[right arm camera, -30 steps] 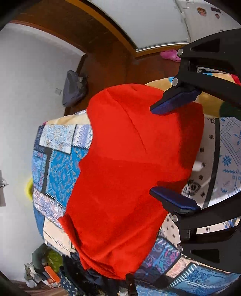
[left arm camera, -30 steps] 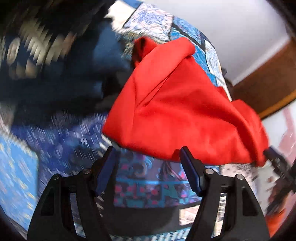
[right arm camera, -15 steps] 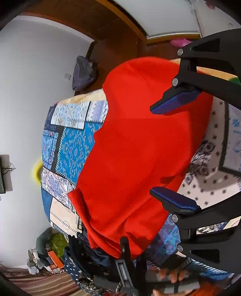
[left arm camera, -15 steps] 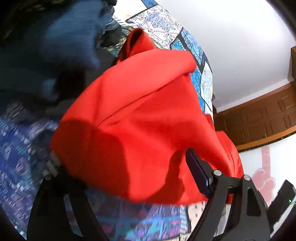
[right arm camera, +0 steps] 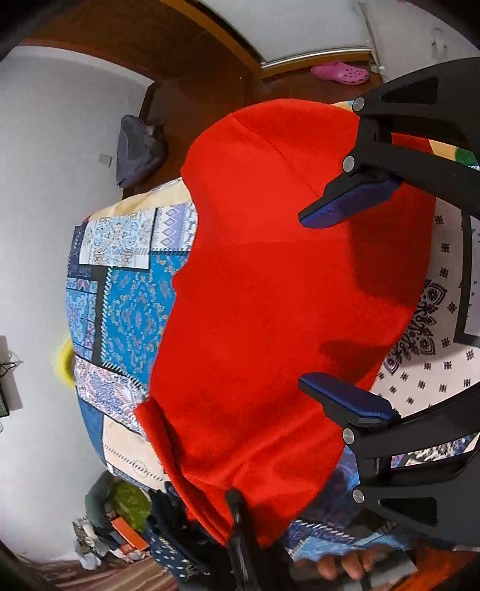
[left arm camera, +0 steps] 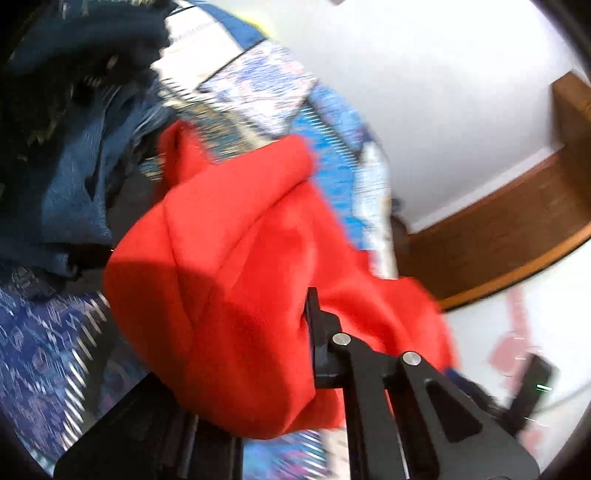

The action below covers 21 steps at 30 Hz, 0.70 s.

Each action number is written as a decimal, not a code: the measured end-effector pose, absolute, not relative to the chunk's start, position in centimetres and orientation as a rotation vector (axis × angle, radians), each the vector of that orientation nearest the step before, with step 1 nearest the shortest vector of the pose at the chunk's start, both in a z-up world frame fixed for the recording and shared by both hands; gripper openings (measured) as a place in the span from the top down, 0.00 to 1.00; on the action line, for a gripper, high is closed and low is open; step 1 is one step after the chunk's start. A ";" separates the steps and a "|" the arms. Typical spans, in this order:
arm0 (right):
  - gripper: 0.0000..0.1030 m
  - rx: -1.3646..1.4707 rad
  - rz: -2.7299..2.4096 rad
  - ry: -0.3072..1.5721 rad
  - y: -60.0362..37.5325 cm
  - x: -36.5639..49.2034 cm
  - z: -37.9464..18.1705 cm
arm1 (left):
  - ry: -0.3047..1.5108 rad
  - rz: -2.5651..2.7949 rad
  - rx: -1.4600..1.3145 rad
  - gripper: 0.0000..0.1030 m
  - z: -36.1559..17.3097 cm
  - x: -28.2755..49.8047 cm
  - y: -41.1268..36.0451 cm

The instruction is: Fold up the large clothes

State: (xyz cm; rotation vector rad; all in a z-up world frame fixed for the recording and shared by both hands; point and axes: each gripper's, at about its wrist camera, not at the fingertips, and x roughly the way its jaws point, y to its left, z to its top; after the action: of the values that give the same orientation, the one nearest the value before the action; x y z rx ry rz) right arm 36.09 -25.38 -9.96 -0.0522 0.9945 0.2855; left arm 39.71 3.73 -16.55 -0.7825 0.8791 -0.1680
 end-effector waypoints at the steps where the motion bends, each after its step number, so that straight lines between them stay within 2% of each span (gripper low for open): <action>1: 0.25 -0.051 0.289 0.987 -25.2 36.1 -9.7 | 0.855 -0.213 -0.798 0.94 -15.0 38.9 3.6; 7: 0.25 -0.067 0.383 0.928 -21.7 34.9 -7.4 | 0.690 -0.252 -0.657 0.96 -7.6 34.8 2.0; 12: 0.25 -0.055 0.493 0.991 -17.5 34.5 -9.2 | 0.573 -0.194 -0.563 0.97 -3.2 31.7 2.5; 18: 0.25 0.025 0.690 1.224 -12.1 34.8 -15.0 | 0.559 -0.080 -0.422 0.97 -3.4 30.2 2.3; 21: 0.25 0.039 0.702 1.232 -11.9 34.8 -15.7 | 0.587 -0.067 -0.359 0.97 -4.3 30.9 1.0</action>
State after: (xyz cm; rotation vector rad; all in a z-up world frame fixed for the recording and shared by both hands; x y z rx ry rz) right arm 34.81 -11.92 -15.74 0.0385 1.2316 0.7016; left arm 30.90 1.04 -4.34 -0.3588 0.5870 -0.0665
